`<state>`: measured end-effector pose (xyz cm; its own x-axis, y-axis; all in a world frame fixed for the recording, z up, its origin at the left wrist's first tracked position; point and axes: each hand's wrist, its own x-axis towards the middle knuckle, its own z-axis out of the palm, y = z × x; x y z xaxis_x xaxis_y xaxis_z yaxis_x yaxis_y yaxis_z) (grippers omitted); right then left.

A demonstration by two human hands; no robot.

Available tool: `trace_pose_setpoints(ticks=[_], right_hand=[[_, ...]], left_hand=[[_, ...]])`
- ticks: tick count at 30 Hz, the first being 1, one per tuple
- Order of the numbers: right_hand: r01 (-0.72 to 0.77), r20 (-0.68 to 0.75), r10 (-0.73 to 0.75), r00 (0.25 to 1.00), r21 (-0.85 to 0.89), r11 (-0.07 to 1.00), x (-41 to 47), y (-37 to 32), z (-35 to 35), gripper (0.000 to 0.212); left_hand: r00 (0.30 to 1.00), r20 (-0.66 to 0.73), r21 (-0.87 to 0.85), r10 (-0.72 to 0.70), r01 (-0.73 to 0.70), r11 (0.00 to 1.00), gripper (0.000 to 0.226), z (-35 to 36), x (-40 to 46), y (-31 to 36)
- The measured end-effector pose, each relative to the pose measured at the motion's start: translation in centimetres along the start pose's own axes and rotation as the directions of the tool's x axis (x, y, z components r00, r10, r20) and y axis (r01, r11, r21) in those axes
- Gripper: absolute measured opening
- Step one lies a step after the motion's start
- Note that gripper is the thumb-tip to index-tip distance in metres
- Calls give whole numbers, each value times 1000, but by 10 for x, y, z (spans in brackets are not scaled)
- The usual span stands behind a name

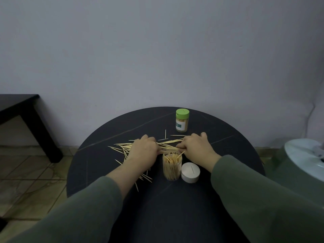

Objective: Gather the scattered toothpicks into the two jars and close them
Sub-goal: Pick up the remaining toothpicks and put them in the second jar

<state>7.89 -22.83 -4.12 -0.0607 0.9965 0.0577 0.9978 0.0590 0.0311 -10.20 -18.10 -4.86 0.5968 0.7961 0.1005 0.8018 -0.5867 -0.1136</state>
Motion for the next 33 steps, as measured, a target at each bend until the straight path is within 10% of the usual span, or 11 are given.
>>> trace_pose_setpoints(ticks=[15, 33], right_hand=[[-11, -146, 3, 989, -58, 998, -7, 0, -2, 25], [-104, -248, 314, 916, 611, 785, -29, 10, -10, 26]], left_hand=[[999, -50, -48, -13, 11, 999, 29, -5, -2, 0], [968, -145, -538, -205, 97, 838, 26, -31, -17, 1]])
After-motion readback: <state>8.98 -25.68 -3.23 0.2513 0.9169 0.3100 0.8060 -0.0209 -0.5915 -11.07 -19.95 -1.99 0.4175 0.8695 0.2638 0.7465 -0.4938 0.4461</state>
